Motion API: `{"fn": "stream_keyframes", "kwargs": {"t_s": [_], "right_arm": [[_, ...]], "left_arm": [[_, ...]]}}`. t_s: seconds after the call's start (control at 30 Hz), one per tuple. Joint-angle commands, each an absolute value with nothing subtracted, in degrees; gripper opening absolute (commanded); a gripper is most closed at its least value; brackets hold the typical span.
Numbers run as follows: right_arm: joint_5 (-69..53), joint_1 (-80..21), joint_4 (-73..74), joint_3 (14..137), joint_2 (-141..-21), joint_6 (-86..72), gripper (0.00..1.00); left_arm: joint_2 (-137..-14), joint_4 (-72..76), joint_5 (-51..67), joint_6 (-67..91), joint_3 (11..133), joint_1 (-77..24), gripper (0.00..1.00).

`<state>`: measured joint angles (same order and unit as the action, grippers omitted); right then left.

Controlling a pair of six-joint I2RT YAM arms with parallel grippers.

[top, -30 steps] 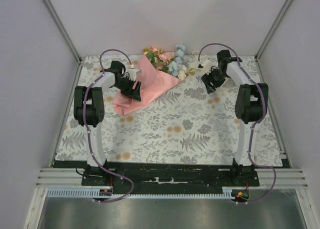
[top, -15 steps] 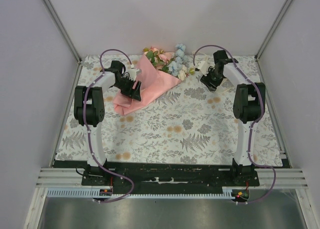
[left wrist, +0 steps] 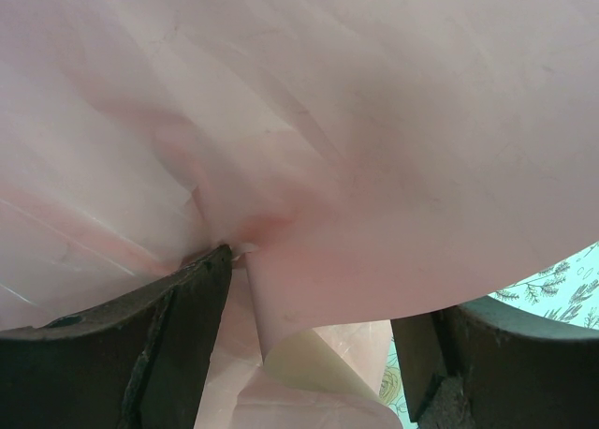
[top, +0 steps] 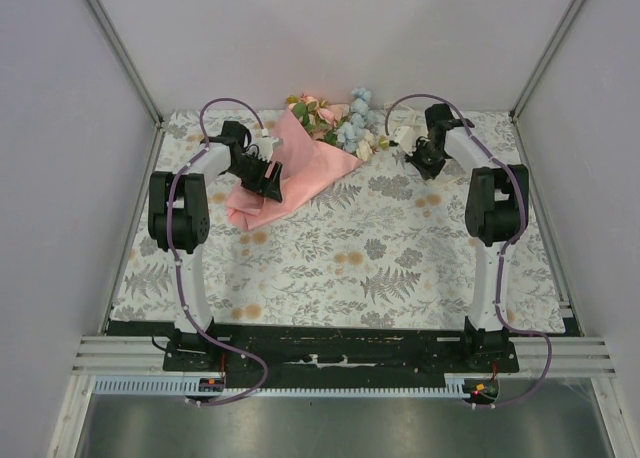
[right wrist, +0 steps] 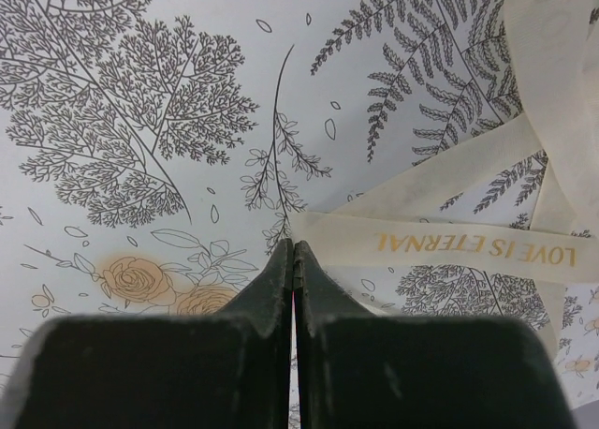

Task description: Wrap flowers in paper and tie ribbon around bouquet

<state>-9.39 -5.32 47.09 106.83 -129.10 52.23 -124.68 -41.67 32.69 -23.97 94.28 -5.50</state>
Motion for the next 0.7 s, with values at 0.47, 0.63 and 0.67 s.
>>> {"fn": "stream_keyframes", "kwargs": {"t_s": [0.47,0.63,0.67], "right_arm": [[-50.07,-28.35,49.77,92.81,-100.12,35.79,0.00],[-54.93,-47.34,30.99,97.37,-98.52,28.40,0.00],[-55.11,-49.64,26.24,97.99,-99.05,26.39,0.00]], "left_arm": [[-128.50,-40.78,27.42,-27.16,93.25,-4.75,0.77],[-128.76,-40.87,27.51,-27.25,93.60,-4.66,0.76],[-128.76,-40.78,27.51,-27.16,93.60,-4.66,0.76]]}}
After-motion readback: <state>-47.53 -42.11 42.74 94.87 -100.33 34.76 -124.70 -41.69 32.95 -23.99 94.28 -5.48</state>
